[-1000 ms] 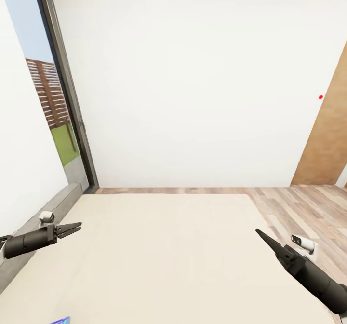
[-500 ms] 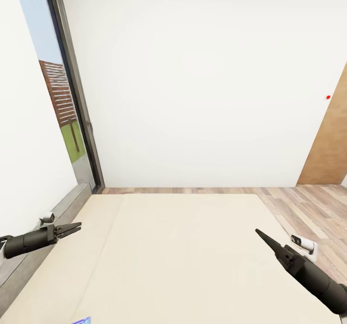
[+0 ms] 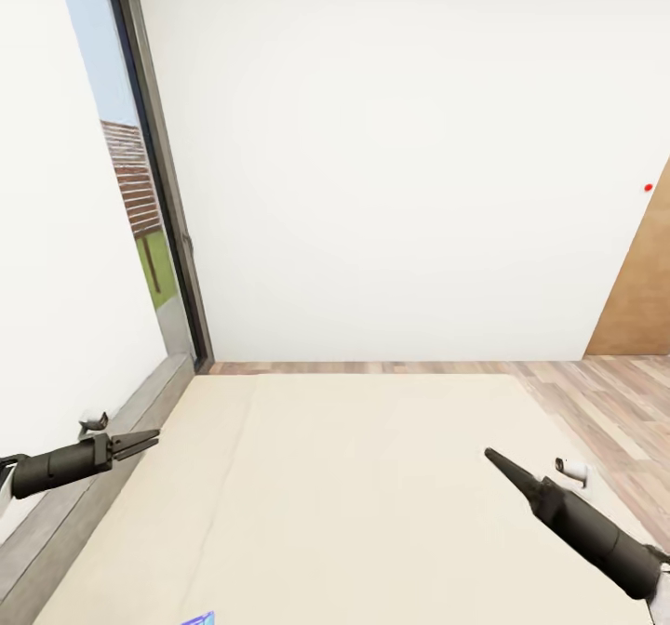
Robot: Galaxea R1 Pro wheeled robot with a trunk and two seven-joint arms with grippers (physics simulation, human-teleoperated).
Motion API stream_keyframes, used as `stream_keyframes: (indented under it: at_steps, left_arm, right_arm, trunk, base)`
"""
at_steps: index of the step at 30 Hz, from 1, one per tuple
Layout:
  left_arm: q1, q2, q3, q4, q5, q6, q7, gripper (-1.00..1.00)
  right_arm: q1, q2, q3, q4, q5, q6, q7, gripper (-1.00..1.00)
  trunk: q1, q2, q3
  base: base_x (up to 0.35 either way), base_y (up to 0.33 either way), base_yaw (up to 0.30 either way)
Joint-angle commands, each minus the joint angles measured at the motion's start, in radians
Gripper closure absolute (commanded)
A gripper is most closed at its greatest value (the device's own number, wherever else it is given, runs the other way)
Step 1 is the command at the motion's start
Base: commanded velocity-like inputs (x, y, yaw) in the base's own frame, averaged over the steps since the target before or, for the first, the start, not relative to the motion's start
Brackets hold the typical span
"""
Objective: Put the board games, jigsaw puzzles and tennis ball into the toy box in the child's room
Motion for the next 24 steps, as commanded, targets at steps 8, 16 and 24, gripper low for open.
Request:
stream_keyframes:
  at_steps: [8,16,24]
  left_arm:
    - [-0.001,-0.006,-0.003,0.0,-0.008,0.012,0.004,-1.0]
    - [-0.001,-0.01,-0.004,0.0,-0.011,0.011,0.05,-1.0]
    - [-0.003,-0.042,-0.005,-0.007,-0.01,0.012,0.21,-1.0]
  right_arm:
    - [-0.005,0.002,0.099,-0.004,0.024,0.116,-0.332,-1.0]
    - [-0.034,0.027,0.226,-0.004,0.026,0.161,-0.747,-1.0]
    - [-0.061,0.091,0.327,-0.005,0.029,0.164,-1.128,-1.0]
  trunk:
    - [0.001,-0.002,-0.002]
    - [0.001,-0.002,-0.002]
    - [0.001,-0.002,-0.002]
  base:
    - [0.0,0.193,0.0]
    - [0.0,0.042,0.0]
    - [0.0,0.007,0.0]
